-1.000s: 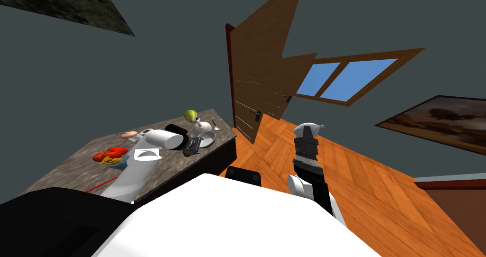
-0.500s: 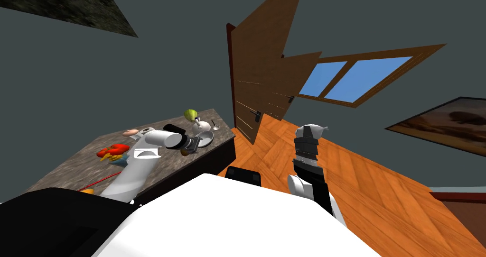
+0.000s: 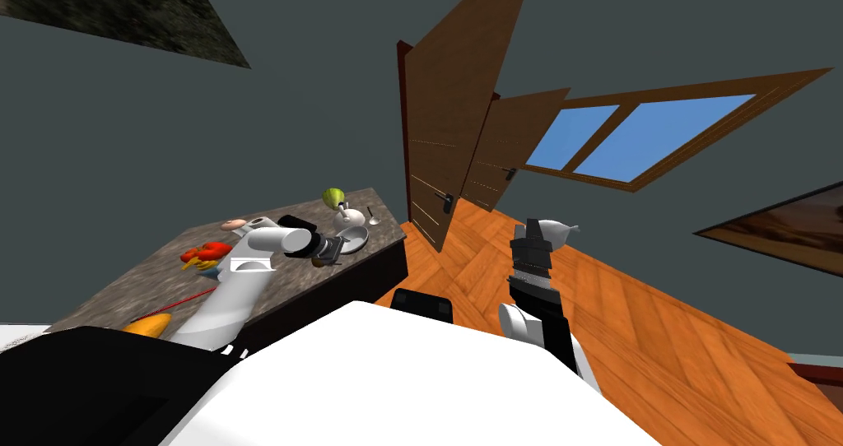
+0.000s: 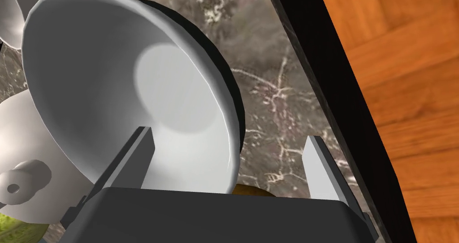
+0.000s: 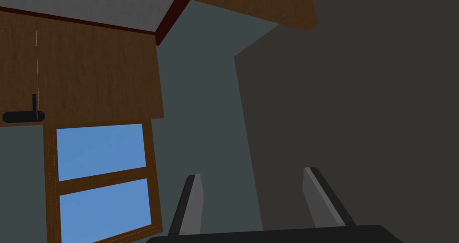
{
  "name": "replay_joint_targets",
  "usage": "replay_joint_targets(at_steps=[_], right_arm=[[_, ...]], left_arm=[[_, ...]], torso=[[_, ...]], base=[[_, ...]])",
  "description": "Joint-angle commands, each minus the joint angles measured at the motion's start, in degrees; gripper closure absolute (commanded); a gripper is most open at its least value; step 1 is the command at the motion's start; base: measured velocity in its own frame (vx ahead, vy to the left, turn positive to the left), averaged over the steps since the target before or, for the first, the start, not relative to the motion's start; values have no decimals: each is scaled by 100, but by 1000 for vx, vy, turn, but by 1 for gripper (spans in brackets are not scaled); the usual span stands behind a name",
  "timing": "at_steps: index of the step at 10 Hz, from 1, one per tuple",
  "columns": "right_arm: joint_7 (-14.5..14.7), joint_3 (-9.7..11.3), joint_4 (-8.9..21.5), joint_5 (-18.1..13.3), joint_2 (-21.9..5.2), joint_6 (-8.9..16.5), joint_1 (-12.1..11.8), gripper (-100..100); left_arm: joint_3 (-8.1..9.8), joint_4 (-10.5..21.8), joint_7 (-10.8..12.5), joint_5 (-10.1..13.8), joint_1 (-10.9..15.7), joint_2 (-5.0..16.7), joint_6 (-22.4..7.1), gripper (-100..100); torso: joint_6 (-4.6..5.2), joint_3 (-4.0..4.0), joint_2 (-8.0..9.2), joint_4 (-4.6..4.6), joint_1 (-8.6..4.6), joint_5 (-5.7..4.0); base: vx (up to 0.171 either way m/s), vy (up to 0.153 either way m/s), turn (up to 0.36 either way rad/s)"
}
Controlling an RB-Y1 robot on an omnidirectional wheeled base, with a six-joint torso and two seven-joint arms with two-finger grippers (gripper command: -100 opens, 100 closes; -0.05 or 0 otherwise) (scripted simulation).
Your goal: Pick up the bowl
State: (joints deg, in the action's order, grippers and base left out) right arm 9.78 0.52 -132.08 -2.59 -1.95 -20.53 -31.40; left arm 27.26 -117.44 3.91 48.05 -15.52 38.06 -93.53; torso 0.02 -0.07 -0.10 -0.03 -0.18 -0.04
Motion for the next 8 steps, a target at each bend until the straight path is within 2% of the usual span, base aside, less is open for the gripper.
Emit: replay_joint_targets(at_steps=[1,2,3,7,8], right_arm=[[0,0,0,0,0,0,0,0],[0,0,0,0,0,0,1,0],[0,0,0,0,0,0,1,0],[0,0,0,0,-1,0,1,0],[0,0,0,0,-1,0,1,0]], left_arm=[[45,115,-174,35,21,13,41,-100],[35,86,-118,27,12,10,32,-100],[39,93,-141,30,13,11,37,100],[40,97,-130,30,10,8,33,100],[40,98,-130,29,9,7,33,0]], torso=[[0,0,0,0,0,0],[2,0,1,0,4,0],[2,3,6,1,15,2],[7,5,8,3,26,4],[8,6,9,3,25,3]], base=[[23,-58,40],[7,-21,3],[0,0,0],[0,0,0],[0,0,0]])
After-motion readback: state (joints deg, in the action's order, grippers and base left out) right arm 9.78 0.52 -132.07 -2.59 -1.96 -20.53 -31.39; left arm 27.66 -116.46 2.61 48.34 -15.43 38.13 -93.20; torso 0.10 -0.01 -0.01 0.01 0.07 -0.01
